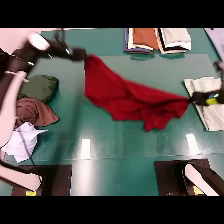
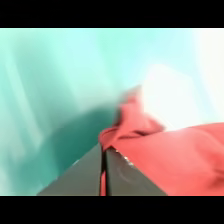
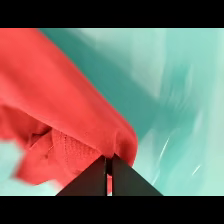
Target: Fold the shirts.
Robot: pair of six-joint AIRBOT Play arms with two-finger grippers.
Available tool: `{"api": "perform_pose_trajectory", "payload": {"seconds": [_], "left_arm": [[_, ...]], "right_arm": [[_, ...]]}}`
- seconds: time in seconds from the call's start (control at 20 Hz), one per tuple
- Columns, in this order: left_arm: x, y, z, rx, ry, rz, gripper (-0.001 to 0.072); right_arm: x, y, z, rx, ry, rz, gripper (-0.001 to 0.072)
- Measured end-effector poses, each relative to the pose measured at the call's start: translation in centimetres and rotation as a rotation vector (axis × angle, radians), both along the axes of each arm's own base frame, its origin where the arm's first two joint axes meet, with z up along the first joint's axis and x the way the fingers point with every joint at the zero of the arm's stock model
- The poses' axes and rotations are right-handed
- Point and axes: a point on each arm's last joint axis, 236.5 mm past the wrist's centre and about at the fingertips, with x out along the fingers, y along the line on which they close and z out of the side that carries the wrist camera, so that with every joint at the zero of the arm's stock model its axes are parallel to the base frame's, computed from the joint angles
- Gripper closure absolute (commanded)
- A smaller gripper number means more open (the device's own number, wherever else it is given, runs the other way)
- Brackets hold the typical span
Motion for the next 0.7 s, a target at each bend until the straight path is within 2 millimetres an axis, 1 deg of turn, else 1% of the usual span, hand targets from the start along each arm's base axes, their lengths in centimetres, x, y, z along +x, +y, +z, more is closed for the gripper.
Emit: {"api": "perform_pose_trajectory", "payload": {"seconds": [0.05,0.1,0.15,0.2,0.25,0.3,0.35,0.4,0.5,0.55,0.6,0.65,0.7], "left_arm": [[-0.6,0.9,4.4,-0.003,-0.087,0.013,0.0687],[-1.8,2.0,9.3,0.001,-0.187,0.027,0.0687],[-3.4,3.0,13.6,0.008,-0.277,0.042,0.0687],[-5.7,3.8,18.1,0.012,-0.371,0.054,0.0687],[-8.2,4.5,21.8,0.011,-0.448,0.061,0.0687],[-10.9,5.2,25.3,0.008,-0.525,0.07,0.0687],[-13.9,6.2,28.6,0.009,-0.604,0.085,0.0687],[-16.9,6.9,31.4,0.005,-0.675,0.096,0.0687],[-22.3,7.9,35.5,-0.012,-0.784,0.105,0.0688],[-24.7,8.3,36.8,-0.015,-0.825,0.108,0.0687],[-26.4,8.7,37.7,-0.011,-0.856,0.115,0.0687],[-27.6,9.0,37.9,0.001,-0.864,0.115,0.0687],[-28.1,9.0,37.5,0.014,-0.851,0.108,0.0687]], "right_arm": [[0.7,0.0,2.9,-0.027,-0.073,0.008,0.0693],[1.1,0.0,6.0,-0.055,-0.15,0.016,0.0693],[1.2,0.2,8.9,-0.08,-0.216,0.024,0.0693],[1.1,0.3,12.0,-0.106,-0.287,0.029,0.0693],[0.7,0.5,14.5,-0.13,-0.343,0.035,0.0693],[0.2,0.7,17.1,-0.152,-0.402,0.039,0.0694],[-0.4,1.0,19.2,-0.169,-0.45,0.044,0.0694],[-1.0,1.3,21.3,-0.185,-0.495,0.046,0.0693],[-2.1,1.7,24.4,-0.208,-0.554,0.05,0.0693],[-2.6,1.9,25.5,-0.214,-0.568,0.054,0.0693],[-3.0,2.1,26.4,-0.218,-0.575,0.06,0.0694],[-3.2,2.2,27.0,-0.22,-0.574,0.065,0.0694],[-3.2,2.2,27.3,-0.218,-0.564,0.069,0.0694]]}}
